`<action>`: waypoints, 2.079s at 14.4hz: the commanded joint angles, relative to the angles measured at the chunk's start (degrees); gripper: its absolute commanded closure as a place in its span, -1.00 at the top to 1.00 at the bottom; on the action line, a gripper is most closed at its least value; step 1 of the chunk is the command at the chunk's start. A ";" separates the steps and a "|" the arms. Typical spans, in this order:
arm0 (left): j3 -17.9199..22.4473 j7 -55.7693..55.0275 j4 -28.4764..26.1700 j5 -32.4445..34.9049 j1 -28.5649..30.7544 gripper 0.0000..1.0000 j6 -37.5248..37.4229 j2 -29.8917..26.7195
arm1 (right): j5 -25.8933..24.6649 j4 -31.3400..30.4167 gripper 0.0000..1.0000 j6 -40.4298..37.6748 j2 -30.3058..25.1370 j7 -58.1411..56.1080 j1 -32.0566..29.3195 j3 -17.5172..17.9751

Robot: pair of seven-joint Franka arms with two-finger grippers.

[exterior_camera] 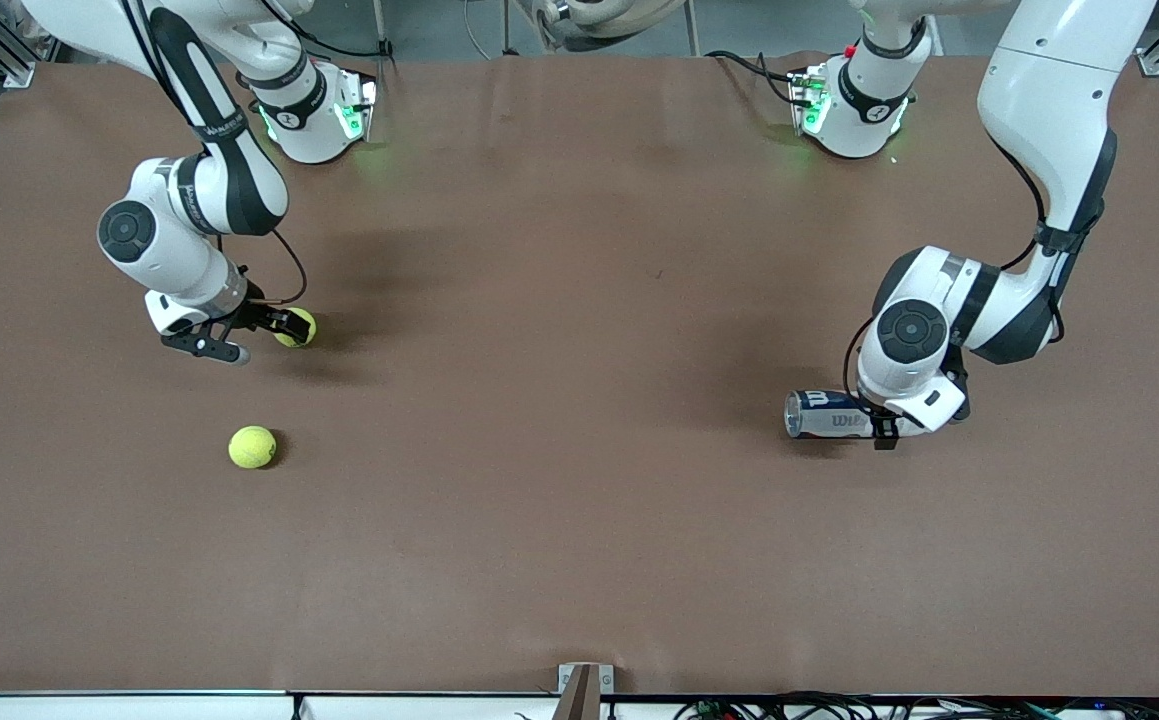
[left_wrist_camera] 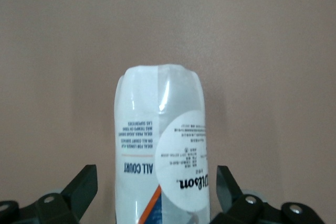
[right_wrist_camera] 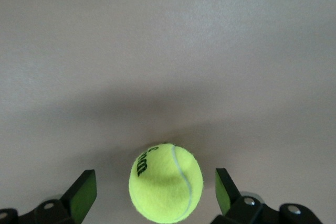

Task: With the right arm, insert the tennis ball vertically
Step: 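Lower the right gripper over the first tennis ball and close on it, then lift the can upright with the left gripper while the right gripper lifts the ball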

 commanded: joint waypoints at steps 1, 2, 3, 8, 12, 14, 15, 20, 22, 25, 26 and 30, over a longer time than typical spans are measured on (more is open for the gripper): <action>-0.08 -0.67 0.05 1.81 0.60 1.00 0.92 0.79 | 1.08 -1.51 1.00 1.57 0.21 0.48 0.32 -0.14; 0.00 -0.76 0.05 2.25 0.52 1.00 0.84 0.79 | 1.08 -1.51 1.00 1.31 0.47 0.57 0.32 -0.06; 0.00 -0.85 0.05 2.69 0.43 1.00 0.75 0.79 | 1.08 -1.60 1.00 1.13 0.65 0.57 0.32 -0.06; 0.27 -1.02 0.57 3.91 -0.89 1.00 -1.97 1.49 | 1.08 -1.60 1.00 1.57 2.40 0.57 0.49 -0.06; 0.36 -1.73 1.19 4.89 -1.77 1.00 -4.69 2.37 | 1.08 -1.60 0.83 1.57 2.93 0.57 0.58 -0.06; 0.36 -1.81 1.45 6.02 -1.95 1.00 -5.67 2.72 | 1.08 -1.60 0.73 1.66 3.02 0.57 0.58 -0.06; 0.36 -2.34 1.45 6.12 -1.95 1.00 -5.67 2.81 | 1.08 -1.60 0.65 1.74 3.02 0.57 0.58 0.03; 0.36 -4.71 1.45 6.21 -1.95 1.00 -5.67 3.25 | 1.17 -1.60 -0.31 1.57 3.02 0.66 0.93 0.12; 0.36 -4.89 1.54 6.21 -1.95 1.00 -5.67 3.60 | 1.34 -1.51 -0.70 1.13 2.93 0.83 0.93 0.12; 0.27 -4.98 1.54 6.38 -1.95 0.78 -5.67 3.60 | 1.43 -1.25 -0.99 0.69 2.58 2.06 0.93 0.12; 0.27 -4.98 1.98 6.38 -1.95 0.57 -5.67 3.69 | 1.43 -0.98 -0.99 0.34 2.41 2.50 0.93 0.12; 0.09 -4.98 2.25 6.38 -1.68 0.18 -5.67 3.43 | 3.88 1.38 -0.99 -4.30 1.09 2.50 0.93 0.21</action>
